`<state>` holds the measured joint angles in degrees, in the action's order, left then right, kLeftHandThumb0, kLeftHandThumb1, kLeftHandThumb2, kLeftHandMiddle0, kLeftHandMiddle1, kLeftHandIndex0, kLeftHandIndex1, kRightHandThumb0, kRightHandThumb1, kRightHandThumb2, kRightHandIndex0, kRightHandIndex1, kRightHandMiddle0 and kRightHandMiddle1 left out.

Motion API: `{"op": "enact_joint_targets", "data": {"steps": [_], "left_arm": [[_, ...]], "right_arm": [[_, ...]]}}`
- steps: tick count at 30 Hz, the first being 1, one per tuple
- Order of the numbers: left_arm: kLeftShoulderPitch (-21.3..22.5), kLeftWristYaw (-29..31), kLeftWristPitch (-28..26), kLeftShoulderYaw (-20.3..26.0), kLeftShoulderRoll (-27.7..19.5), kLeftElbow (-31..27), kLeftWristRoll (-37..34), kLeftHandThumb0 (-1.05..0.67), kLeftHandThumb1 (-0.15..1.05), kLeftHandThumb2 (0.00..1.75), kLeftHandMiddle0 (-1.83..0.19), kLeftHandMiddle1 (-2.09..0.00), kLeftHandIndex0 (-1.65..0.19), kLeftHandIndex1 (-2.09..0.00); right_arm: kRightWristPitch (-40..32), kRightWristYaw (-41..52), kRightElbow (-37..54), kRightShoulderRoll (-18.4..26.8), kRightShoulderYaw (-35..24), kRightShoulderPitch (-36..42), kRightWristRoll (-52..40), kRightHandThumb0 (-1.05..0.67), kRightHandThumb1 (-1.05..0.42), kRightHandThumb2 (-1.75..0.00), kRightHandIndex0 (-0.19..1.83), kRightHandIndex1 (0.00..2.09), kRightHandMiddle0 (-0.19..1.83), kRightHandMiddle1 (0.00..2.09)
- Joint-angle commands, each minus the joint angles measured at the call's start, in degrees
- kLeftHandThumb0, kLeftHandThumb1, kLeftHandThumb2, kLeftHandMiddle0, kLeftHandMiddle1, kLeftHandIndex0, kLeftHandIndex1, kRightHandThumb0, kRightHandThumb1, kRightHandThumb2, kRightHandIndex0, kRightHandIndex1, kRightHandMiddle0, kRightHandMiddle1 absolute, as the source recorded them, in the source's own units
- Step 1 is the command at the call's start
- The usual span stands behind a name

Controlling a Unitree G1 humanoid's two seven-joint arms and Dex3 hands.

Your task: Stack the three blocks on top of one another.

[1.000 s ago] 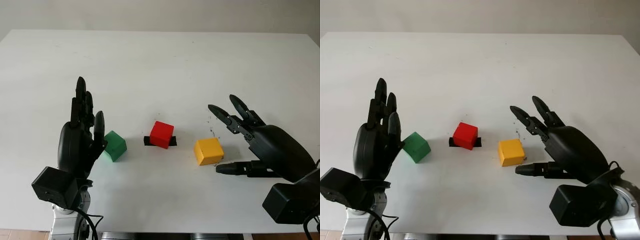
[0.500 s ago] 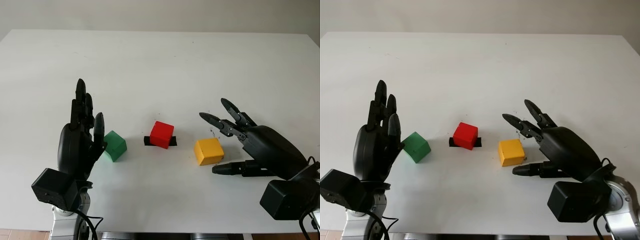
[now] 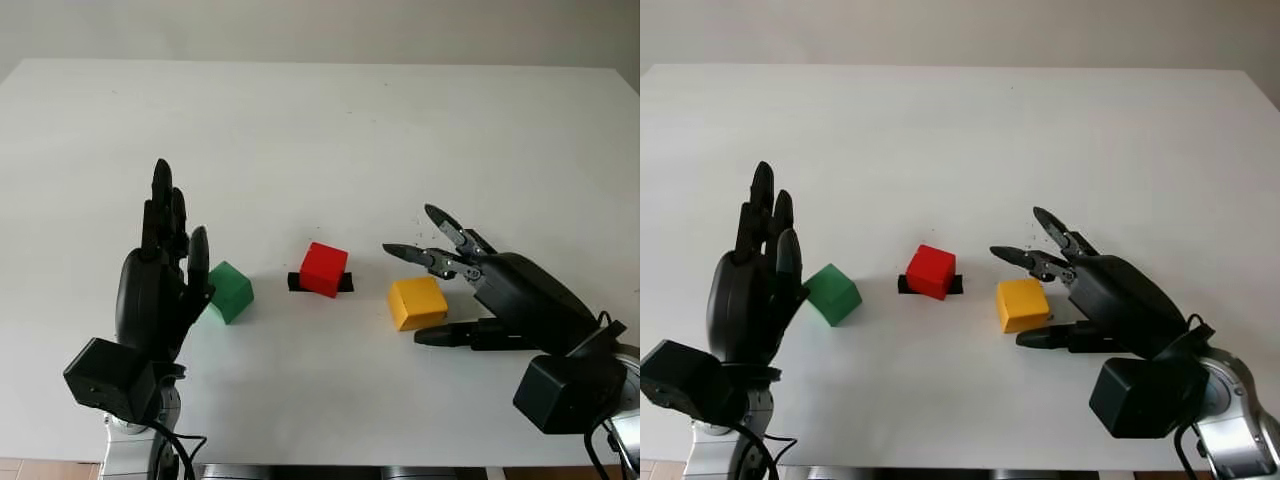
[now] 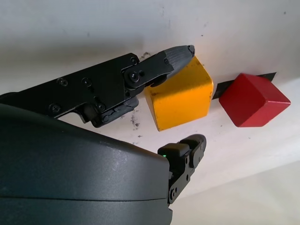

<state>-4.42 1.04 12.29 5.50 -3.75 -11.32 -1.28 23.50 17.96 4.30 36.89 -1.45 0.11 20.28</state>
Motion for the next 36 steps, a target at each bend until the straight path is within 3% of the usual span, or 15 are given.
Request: {"op": "enact_joint_targets", "data": {"steps": [1, 9, 14, 20, 25, 30, 36], "left_arm": [[-0.6, -0.2, -0.1, -0.2, 0.1, -0.8, 0.3, -0.78, 1.05, 0.60, 0.09, -0.06, 0.10, -0.05], [-0.6, 0.0, -0.2, -0.1, 0.1, -1.0, 0.3, -0.77, 1.05, 0.60, 0.09, -0.05, 0.10, -0.05], [-0.5, -0.2, 0.0, 0.0, 0.2, -0.8, 0.3, -0.78, 1.05, 0.60, 0.09, -0.05, 0.09, -0.05], [-0.4, -0.1, 0.4, 0.1, 0.0, -0.6, 0.3, -0.77, 1.05, 0.59, 0.09, -0.05, 0.09, -0.05], [-0.5, -0.1, -0.2, 0.0, 0.2, -1.0, 0.2, -0.79, 1.05, 0.59, 0.09, -0.05, 0.10, -0.05], [-0.5, -0.1, 0.2, -0.1, 0.1, -0.8, 0.5, -0.78, 1.05, 0.59, 0.09, -0.05, 0.10, -0.05], [-0.4, -0.1, 0.1, -0.2, 0.1, -0.8, 0.7, -0.77, 1.05, 0.60, 0.09, -0.05, 0.10, -0.05]], "right_arm": [[0.6, -0.5, -0.1, -0.1, 0.2, -0.4, 0.1, -0.44, -0.93, -0.06, -0.02, 0.09, 0.50, 0.21], [0.9, -0.7, -0.3, 0.4, 0.1, -0.9, 0.6, -0.37, -0.94, -0.06, 0.01, 0.07, 0.55, 0.28], [1.2, -1.7, 0.1, 1.6, -0.4, -1.6, 3.8, -0.38, -0.95, -0.06, 0.02, 0.05, 0.34, 0.76], [2.0, -2.6, 0.3, 4.1, -1.2, -2.5, 7.0, -0.42, -0.97, -0.05, 0.04, 0.06, 0.29, 0.88], [4.3, -2.5, -0.7, 6.4, -1.6, -2.7, 6.9, -0.35, -0.96, -0.05, 0.07, 0.07, 0.33, 0.91], [5.3, -2.4, -0.4, 7.4, -1.8, -3.0, 6.5, -0.27, -0.97, -0.05, 0.12, 0.06, 0.28, 1.22], [5.7, -2.8, -2.1, 6.6, -2.0, -6.3, 3.9, -0.33, -0.98, -0.06, 0.15, 0.06, 0.23, 1.35]]}}
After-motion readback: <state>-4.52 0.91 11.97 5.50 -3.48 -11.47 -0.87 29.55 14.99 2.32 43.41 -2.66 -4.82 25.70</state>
